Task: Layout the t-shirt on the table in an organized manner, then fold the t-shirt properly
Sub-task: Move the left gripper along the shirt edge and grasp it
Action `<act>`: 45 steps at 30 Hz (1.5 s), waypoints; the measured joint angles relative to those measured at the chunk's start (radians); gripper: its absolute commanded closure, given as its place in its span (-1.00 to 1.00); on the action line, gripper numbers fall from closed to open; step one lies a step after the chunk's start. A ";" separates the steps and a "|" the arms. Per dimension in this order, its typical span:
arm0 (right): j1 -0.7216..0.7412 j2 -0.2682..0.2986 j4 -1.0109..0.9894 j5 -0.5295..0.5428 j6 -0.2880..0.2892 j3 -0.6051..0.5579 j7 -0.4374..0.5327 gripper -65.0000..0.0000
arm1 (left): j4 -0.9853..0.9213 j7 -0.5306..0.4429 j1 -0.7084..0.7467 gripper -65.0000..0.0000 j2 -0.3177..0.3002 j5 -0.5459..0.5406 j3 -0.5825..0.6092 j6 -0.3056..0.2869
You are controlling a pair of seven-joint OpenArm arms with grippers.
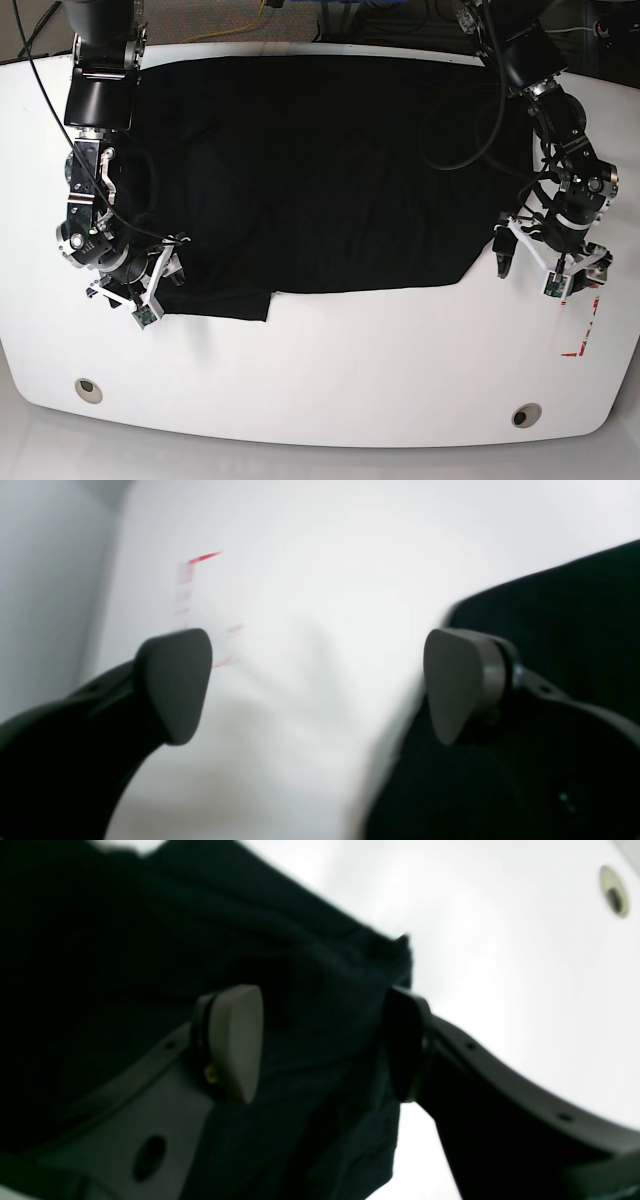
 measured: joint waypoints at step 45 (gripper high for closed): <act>-0.051 -0.014 0.001 0.000 0.003 0.002 0.003 0.16 | -0.193 -0.209 0.083 0.54 -0.005 0.008 -0.040 0.155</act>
